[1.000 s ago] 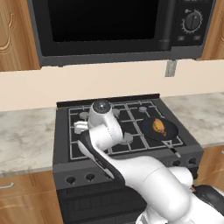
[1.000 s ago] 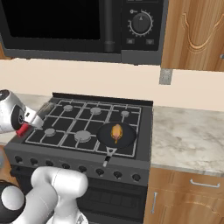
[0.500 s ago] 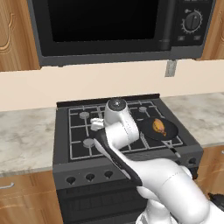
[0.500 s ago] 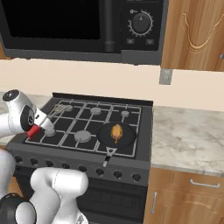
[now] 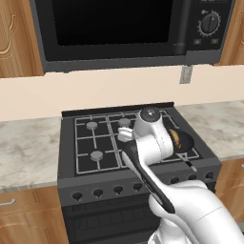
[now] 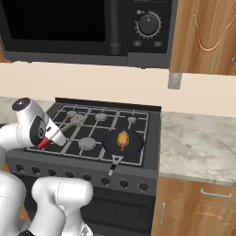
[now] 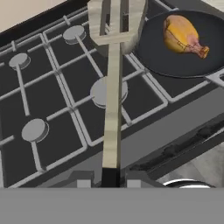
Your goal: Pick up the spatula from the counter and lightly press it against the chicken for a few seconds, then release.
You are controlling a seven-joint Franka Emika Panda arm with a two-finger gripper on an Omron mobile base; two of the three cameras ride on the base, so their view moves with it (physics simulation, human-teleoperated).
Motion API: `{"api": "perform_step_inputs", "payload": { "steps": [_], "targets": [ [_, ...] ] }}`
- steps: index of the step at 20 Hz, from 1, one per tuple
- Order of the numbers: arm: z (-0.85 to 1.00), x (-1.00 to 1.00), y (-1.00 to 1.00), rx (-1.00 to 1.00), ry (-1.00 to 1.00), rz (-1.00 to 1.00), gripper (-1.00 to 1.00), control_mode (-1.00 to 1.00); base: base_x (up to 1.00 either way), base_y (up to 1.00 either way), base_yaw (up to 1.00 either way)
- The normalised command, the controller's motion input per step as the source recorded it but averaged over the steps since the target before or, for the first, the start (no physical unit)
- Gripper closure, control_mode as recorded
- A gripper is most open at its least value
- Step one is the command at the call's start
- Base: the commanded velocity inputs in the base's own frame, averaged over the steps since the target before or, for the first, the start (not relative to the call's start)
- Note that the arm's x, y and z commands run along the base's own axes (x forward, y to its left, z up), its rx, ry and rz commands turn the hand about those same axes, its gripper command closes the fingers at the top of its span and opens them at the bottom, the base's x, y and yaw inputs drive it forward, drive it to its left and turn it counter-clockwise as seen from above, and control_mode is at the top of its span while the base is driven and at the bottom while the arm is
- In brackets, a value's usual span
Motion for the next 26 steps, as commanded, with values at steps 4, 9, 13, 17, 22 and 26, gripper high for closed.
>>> {"api": "perform_step_inputs", "payload": {
  "steps": [4, 9, 13, 17, 22, 26],
  "targets": [
    [0.18, -0.11, -0.41, 0.04, 0.01, -0.2, 1.0, -1.0, 0.0, 0.0, 0.0],
    [0.17, -0.02, -0.35, 0.08, 0.08, -0.19, 1.0, -1.0, 0.0, 0.0, 0.0],
    [0.25, 0.0, -0.13, 0.05, 0.04, -0.06, 1.0, -1.0, 0.0, 0.0, 0.0],
    [0.02, 0.0, -0.14, 0.0, 0.0, -0.05, 1.0, -1.0, 0.0, 0.0, 0.0],
    [-0.02, 0.0, -0.26, 0.0, 0.0, -0.07, 1.0, -1.0, 0.0, 0.0, 0.0],
    [-0.02, 0.0, -0.34, 0.0, 0.03, -0.07, 1.0, -1.0, 0.0, 0.0, 0.0]
  ]
}}
